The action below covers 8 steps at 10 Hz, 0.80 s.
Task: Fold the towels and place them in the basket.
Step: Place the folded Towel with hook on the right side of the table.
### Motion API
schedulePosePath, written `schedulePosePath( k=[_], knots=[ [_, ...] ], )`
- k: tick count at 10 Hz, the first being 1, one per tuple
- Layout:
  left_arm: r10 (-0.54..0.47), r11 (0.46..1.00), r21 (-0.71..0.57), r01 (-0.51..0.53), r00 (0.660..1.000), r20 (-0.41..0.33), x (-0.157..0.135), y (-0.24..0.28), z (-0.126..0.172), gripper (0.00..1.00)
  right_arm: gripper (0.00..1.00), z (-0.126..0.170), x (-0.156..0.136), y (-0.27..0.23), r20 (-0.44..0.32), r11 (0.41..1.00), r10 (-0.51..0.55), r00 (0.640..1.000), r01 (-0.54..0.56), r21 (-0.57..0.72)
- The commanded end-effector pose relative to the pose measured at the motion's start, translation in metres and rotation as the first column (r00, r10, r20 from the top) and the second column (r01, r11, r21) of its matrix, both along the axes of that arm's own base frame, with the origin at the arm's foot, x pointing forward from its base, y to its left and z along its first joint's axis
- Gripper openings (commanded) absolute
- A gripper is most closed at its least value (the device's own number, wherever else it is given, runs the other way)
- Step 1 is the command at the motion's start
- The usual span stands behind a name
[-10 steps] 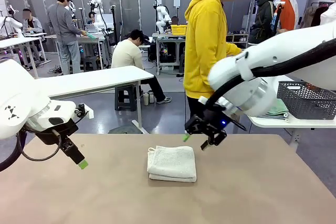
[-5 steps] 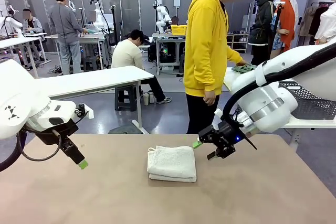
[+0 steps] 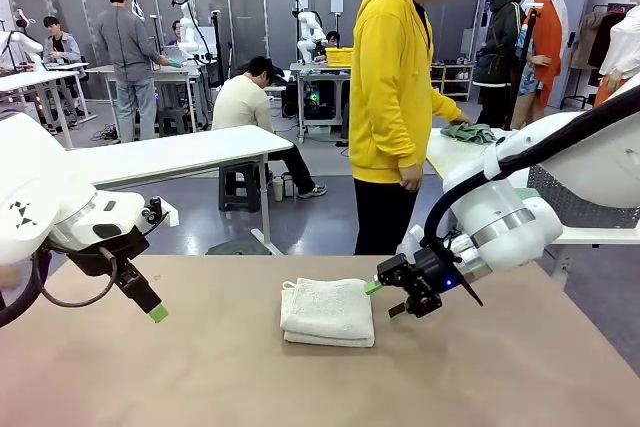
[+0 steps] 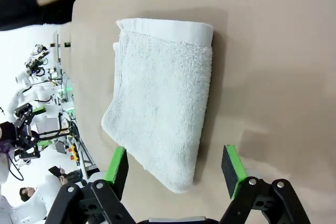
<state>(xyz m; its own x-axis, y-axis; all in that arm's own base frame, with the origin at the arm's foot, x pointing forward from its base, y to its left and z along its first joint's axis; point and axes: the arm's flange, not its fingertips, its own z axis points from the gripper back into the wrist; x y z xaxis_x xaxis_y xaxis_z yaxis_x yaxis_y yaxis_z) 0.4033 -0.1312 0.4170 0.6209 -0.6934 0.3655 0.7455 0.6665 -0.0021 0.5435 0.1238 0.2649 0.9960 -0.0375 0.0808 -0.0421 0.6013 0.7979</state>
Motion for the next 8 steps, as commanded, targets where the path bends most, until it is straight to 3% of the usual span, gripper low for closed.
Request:
schedulePosePath(
  k=[1, 8],
  knots=[
    [0.006, 1.0, -0.008, -0.006, 1.0, 0.003, 0.003, -0.002, 0.001, 1.0, 0.9, -0.008, 0.009, 0.007, 0.025, 0.999, 0.006, 1.0, -0.007, 0.051],
    [0.006, 1.0, -0.008, -0.006, 1.0, 0.003, 0.003, -0.002, 0.001, 1.0, 0.9, -0.026, 0.021, 0.035, -0.005, 0.997, -0.015, 1.0, 0.015, 0.072]
  ],
)
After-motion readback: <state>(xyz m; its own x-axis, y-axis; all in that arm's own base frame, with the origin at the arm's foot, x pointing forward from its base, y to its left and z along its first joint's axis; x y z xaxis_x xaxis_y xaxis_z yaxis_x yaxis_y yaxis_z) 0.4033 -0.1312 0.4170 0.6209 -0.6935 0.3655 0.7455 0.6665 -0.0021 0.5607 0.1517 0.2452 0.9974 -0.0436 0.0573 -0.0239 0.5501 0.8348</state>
